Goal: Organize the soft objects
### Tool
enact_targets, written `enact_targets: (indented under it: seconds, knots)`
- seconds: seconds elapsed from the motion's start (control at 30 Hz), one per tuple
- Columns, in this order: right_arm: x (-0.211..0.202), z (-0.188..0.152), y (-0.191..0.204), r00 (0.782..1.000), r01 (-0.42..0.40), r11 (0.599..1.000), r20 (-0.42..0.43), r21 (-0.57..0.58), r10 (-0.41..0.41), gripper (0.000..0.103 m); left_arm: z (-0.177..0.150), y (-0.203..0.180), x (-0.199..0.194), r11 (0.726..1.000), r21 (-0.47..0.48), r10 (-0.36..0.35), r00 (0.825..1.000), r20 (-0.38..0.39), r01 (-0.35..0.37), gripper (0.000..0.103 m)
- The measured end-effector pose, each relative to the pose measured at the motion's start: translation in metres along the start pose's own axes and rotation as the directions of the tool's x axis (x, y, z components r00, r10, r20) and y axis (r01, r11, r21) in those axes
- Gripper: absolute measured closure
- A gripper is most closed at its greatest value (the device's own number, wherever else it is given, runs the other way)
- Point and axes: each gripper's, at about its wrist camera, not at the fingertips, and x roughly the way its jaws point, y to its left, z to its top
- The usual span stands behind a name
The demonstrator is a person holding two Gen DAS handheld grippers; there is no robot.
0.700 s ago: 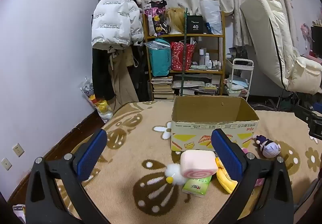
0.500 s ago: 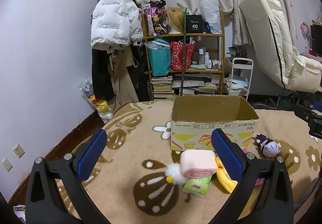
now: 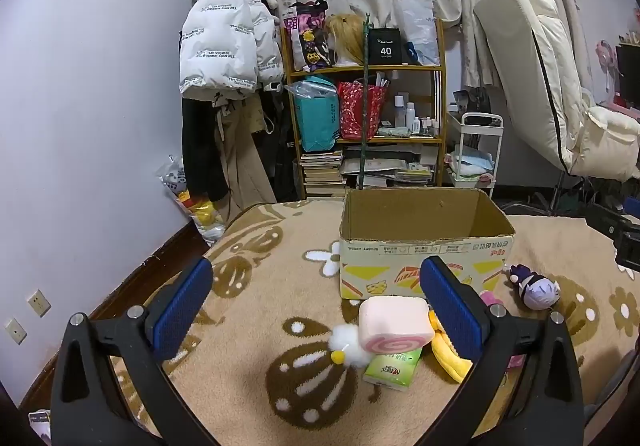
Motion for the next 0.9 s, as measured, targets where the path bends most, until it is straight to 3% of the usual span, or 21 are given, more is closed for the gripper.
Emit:
enact_targets:
  seconds: [0.9]
  knots:
    - [0.0033, -0.0018, 0.0038, 1.0, 0.0, 1.0, -0.003, -0.002, 0.0, 0.0, -0.0013, -0.0005, 0.002, 1.0, 0.008, 0.005, 1.0, -0.004, -0.005, 0.001]
